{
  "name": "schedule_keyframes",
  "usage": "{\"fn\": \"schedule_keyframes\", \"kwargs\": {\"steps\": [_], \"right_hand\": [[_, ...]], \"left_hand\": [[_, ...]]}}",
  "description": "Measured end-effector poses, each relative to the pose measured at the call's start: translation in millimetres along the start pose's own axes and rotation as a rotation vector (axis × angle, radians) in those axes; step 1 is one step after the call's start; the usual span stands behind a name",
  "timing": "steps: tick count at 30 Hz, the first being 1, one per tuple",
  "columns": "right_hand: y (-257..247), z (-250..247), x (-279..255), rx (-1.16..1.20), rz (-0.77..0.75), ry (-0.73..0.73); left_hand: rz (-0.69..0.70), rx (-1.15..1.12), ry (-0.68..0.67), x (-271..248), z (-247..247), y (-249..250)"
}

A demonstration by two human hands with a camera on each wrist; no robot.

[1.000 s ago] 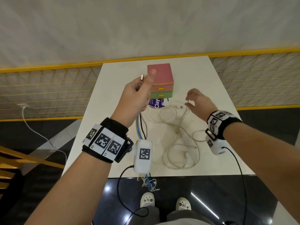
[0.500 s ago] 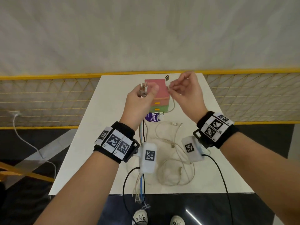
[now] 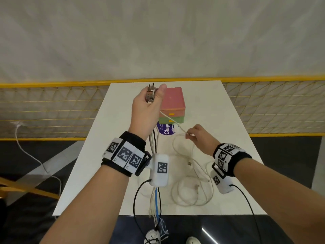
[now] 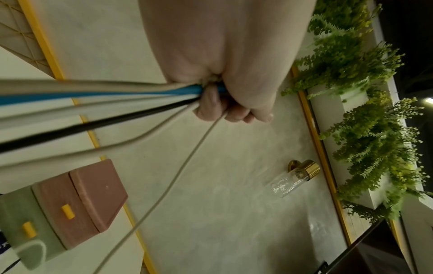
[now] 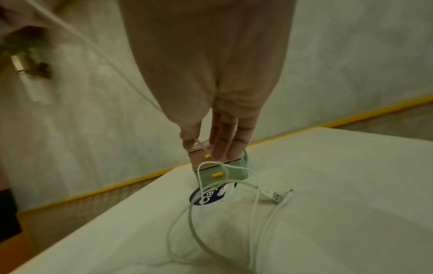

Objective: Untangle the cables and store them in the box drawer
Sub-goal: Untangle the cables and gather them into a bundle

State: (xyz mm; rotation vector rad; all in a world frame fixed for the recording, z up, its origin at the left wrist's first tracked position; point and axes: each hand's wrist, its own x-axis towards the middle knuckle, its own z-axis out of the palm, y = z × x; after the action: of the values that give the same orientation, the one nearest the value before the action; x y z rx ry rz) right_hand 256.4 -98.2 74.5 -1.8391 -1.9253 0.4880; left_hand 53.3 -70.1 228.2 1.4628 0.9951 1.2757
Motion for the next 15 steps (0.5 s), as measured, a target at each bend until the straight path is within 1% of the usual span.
{"fn": "schedule_keyframes", "kwargs": {"steps": [1,3,4,5,7,9,11,13,14,15], "right_hand": [[-1.0,-2.2,4.8,0.058,0.083,-0.007],[-12.5,-15.1,19.1,0.26,0.198,0.043],[-21.8,-23.4,27.7,0.36,0.211,0.092],[-33.6,-33.8,35.4,0.45,0.186,0.146],[-58.5,-56.7,48.3,0.548,0.057,0.248],[-83.5,-78.9,58.2,0.52,-0.08,0.315],[-106.7,-97.0,64.0,0.471,-0.207,0.354],[-119.5,-106.9,66.5,0.436,-0.332,0.381],[-121.8,-108.2,66.7,0.414,-0.376,0.392],[-122.1,-108.0,67.4,0.397,-0.389,0.396]], "left_hand": [[0.007,-0.009,-0.003,-0.8,-2.4,0.9],[0.026,-0.003,-0.033,-2.8,-6.0,1.8],[0.029,-0.002,-0.056,-2.7,-7.5,1.5],[0.029,0.0,-0.075,-1.5,-9.1,0.3],[0.014,0.028,-0.096,1.4,-10.5,-2.5],[-0.009,0.082,-0.12,3.9,-8.6,-4.2],[-0.055,0.16,-0.157,6.4,-6.2,-4.5],[-0.097,0.231,-0.183,9.4,-6.1,-2.7],[-0.099,0.249,-0.186,10.9,-6.5,-2.0],[-0.083,0.252,-0.169,12.5,-7.6,0.2]]}}
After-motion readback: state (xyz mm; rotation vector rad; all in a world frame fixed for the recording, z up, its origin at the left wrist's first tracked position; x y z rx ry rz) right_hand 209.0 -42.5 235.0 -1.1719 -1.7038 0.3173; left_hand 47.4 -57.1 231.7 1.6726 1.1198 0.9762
